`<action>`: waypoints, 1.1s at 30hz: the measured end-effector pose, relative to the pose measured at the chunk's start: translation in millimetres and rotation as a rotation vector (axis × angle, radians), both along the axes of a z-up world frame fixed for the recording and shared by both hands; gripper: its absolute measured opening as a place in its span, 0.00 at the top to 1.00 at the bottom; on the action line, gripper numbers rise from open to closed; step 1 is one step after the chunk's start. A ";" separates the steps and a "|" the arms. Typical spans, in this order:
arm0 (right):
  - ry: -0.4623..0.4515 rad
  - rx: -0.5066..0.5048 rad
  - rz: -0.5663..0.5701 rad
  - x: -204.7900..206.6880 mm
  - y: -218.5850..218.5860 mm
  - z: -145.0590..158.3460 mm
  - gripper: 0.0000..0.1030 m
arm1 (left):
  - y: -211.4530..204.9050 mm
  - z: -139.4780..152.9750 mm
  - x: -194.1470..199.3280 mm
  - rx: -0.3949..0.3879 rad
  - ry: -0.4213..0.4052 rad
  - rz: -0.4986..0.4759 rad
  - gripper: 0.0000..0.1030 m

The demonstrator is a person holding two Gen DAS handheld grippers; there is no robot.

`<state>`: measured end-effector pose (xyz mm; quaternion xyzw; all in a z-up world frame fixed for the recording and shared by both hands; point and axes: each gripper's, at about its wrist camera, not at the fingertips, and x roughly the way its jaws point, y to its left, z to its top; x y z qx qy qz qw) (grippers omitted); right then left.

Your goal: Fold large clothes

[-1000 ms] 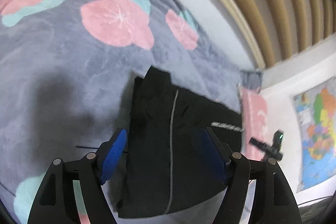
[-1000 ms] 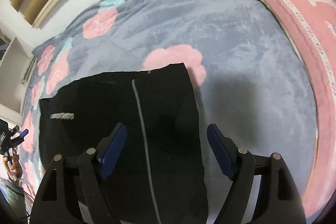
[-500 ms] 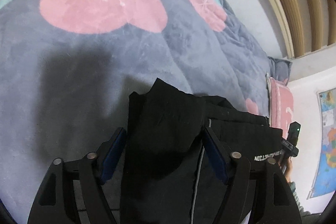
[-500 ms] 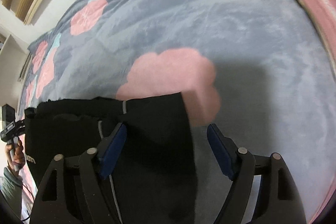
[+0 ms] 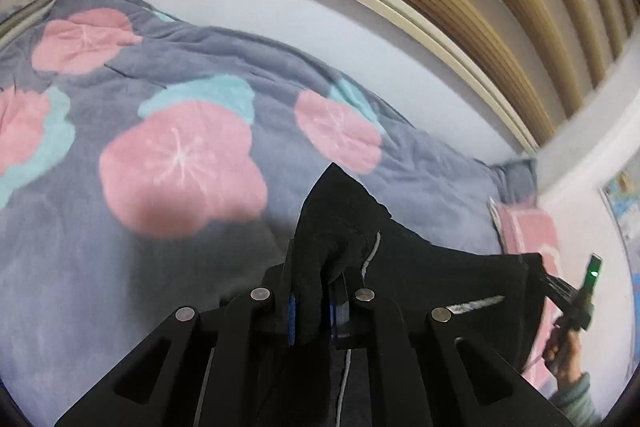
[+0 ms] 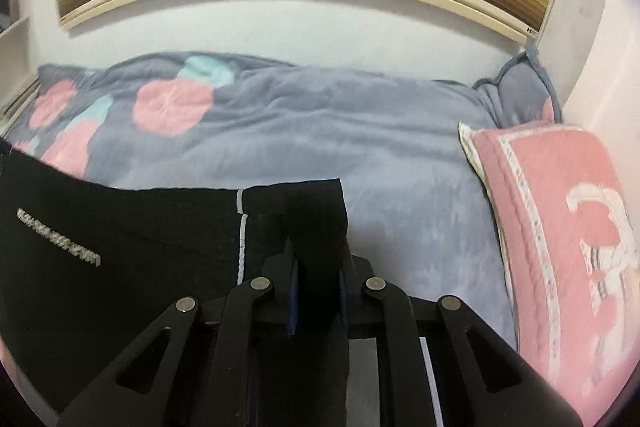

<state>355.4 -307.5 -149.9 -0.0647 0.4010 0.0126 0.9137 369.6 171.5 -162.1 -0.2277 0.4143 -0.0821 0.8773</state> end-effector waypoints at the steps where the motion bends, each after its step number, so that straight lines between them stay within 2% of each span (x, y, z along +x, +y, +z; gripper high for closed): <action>1: 0.017 0.004 -0.013 13.3 1.0 -7.0 0.84 | 2.3 -9.9 11.3 -0.012 0.020 0.016 0.89; 3: 0.096 -0.003 -0.025 42.2 5.6 -36.6 0.84 | 6.2 -35.5 28.1 -0.012 0.083 0.042 0.89; 4: 0.134 -0.009 -0.030 49.3 7.8 -51.1 0.84 | 7.3 -61.3 38.1 -0.004 0.155 0.056 0.89; 6: 0.251 -0.015 -0.040 65.4 8.3 -98.5 0.84 | 5.4 -101.7 45.6 -0.005 0.262 0.081 0.89; 8: 0.334 0.000 -0.043 70.1 8.7 -136.5 0.84 | 6.2 -133.8 45.3 -0.025 0.320 0.089 0.88; 11: 0.372 -0.004 -0.047 65.4 11.9 -161.6 0.81 | 0.8 -163.7 42.0 -0.043 0.354 0.074 0.80; 12: 0.367 -0.015 -0.046 64.8 13.1 -161.6 0.81 | -0.8 -163.3 41.3 -0.040 0.343 0.061 0.79; 14: 0.372 -0.028 -0.040 64.0 13.4 -158.7 0.69 | -1.5 -157.6 43.6 -0.028 0.335 0.017 0.76; 15: 0.378 -0.025 -0.039 62.7 11.5 -155.8 0.66 | 0.1 -153.8 44.1 -0.023 0.342 -0.002 0.76; 17: 0.354 -0.006 -0.043 52.9 5.8 -138.6 0.55 | 11.1 -142.6 37.7 -0.044 0.339 -0.005 0.75; 18: 0.338 0.006 -0.046 49.0 3.7 -130.2 0.54 | 16.5 -136.5 34.0 -0.053 0.326 0.004 0.74; 20: 0.289 0.060 -0.047 25.4 -2.1 -100.6 0.51 | 30.3 -111.0 17.0 -0.066 0.280 0.027 0.66; 22: 0.252 0.106 -0.032 -0.6 -1.6 -76.9 0.51 | 30.4 -82.6 -2.2 -0.004 0.232 0.023 0.64; 24: 0.229 0.124 -0.003 -22.3 6.7 -57.2 0.51 | 16.9 -59.2 -20.1 0.038 0.178 -0.020 0.61; 27: 0.244 0.163 0.042 -62.8 30.4 -44.2 0.51 | -21.7 -35.0 -55.4 0.032 0.130 -0.111 0.55; 29: 0.280 0.232 0.086 -88.7 52.6 -43.9 0.51 | -58.7 -31.2 -80.8 0.024 0.123 -0.173 0.55; 33: 0.313 0.213 0.133 -119.0 98.1 -55.0 0.51 | -122.1 -42.8 -113.5 0.062 0.133 -0.273 0.55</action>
